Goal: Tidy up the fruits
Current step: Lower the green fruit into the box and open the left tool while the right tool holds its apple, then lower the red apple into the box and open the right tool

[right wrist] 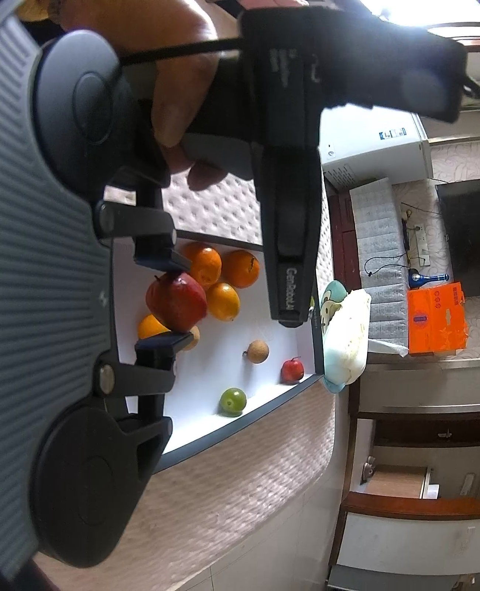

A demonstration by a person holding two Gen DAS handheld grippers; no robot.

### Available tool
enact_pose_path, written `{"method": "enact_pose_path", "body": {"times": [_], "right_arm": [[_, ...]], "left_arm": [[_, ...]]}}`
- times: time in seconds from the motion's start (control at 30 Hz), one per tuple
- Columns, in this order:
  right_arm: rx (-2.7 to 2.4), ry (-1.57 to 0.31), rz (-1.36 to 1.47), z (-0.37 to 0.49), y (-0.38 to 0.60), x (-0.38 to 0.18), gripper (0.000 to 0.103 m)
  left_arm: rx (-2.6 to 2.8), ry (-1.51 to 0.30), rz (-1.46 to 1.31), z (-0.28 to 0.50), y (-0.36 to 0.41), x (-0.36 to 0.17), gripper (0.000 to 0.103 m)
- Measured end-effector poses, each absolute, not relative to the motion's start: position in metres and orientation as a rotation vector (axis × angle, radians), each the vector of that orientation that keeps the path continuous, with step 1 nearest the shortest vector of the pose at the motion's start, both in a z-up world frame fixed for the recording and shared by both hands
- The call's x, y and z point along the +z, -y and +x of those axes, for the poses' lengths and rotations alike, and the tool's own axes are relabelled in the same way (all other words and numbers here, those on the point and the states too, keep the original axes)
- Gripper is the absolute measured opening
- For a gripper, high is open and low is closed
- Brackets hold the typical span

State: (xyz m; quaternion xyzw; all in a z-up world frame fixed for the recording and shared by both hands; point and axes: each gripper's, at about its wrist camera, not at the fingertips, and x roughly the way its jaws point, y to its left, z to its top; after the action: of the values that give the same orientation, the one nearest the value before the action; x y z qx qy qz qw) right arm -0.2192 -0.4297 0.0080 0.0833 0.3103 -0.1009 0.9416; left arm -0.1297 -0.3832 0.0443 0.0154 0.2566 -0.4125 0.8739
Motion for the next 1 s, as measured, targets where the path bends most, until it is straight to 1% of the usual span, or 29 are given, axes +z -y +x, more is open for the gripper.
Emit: {"method": "enact_pose_path", "body": {"times": [0.03,0.07,0.13,0.23,0.33,0.4,0.43,0.47,0.57,0.77,0.9,1.0], "right_arm": [[-0.204,-0.634,0.169,-0.219,0.430,0.008,0.038],[-0.202,-0.634,0.166,-0.219,0.429,0.008,0.038],[-0.203,-0.637,0.160,-0.219,0.428,0.007,0.038],[-0.207,-0.638,0.164,-0.219,0.429,0.007,0.038],[-0.213,-0.637,0.158,-0.217,0.430,0.007,0.038],[-0.218,-0.635,0.163,-0.215,0.433,0.006,0.038],[-0.225,-0.634,0.161,-0.215,0.435,0.006,0.038],[-0.234,-0.634,0.163,-0.214,0.437,0.005,0.038],[-0.260,-0.622,0.196,-0.214,0.449,0.006,0.038],[-0.269,-0.612,0.224,-0.204,0.460,0.007,0.038],[-0.263,-0.620,0.227,-0.193,0.463,0.005,0.038],[-0.260,-0.631,0.227,-0.186,0.464,0.003,0.038]], "left_arm": [[-0.866,-0.539,0.030,-0.130,0.383,0.044,0.033],[-0.871,-0.540,0.028,-0.130,0.382,0.044,0.041],[-0.872,-0.536,0.028,-0.131,0.382,0.043,0.050],[-0.890,-0.529,0.022,-0.131,0.380,0.044,0.054],[-0.884,-0.517,0.025,-0.133,0.376,0.045,0.065],[-0.885,-0.506,0.014,-0.133,0.371,0.048,0.068],[-0.881,-0.501,0.003,-0.133,0.367,0.049,0.073],[-0.875,-0.494,-0.013,-0.132,0.361,0.052,0.081],[-0.825,-0.467,-0.011,-0.132,0.347,0.060,0.093],[-0.685,-0.370,0.105,-0.146,0.330,0.073,0.102],[-0.592,-0.284,0.216,-0.167,0.325,0.082,0.103],[-0.603,-0.226,0.182,-0.180,0.312,0.089,0.103]]}}
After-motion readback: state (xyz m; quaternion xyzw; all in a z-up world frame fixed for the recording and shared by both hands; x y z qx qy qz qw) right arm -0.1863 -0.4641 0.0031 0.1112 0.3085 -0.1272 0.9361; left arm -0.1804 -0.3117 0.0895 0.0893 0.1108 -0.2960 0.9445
